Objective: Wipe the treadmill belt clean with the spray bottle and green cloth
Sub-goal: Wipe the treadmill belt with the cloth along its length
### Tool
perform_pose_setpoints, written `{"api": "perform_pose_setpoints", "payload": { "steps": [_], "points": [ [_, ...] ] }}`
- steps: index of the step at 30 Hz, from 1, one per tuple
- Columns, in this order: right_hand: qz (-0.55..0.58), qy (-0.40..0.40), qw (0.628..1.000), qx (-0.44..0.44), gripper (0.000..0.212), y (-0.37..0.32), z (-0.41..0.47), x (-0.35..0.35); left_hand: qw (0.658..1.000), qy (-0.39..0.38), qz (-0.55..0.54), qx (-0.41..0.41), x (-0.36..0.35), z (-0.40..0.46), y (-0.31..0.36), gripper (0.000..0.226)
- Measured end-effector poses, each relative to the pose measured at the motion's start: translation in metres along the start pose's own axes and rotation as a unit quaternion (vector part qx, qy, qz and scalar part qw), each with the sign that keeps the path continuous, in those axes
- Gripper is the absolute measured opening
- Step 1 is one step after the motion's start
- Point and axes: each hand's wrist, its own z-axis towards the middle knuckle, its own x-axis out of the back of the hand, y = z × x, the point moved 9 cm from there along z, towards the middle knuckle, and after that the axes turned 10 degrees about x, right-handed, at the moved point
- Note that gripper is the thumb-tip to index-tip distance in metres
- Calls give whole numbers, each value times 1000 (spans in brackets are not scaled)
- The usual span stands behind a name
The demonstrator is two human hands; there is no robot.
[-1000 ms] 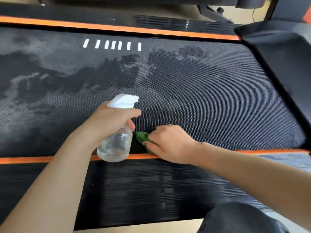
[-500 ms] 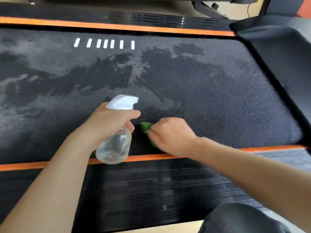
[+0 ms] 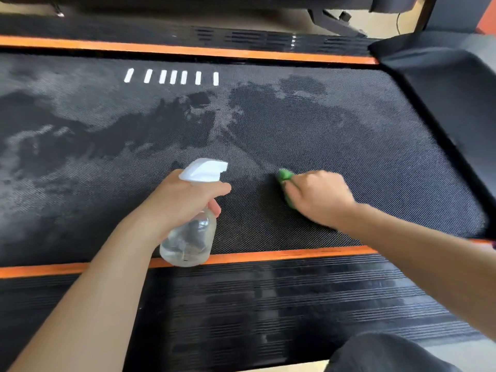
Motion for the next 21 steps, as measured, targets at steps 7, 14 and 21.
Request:
{"api": "perform_pose_setpoints", "payload": {
  "steps": [7, 14, 21],
  "points": [
    [111, 38, 958, 261, 43, -124, -4, 9, 1000, 6, 8, 4, -2, 8, -1, 29],
    [25, 65, 997, 25, 44, -10, 61, 11, 1000, -1, -17, -6, 2, 4, 1, 21],
    [89, 65, 980, 165, 45, -86, -8, 6, 999, -14, -23, -18, -1, 9, 5, 21]
  ]
}}
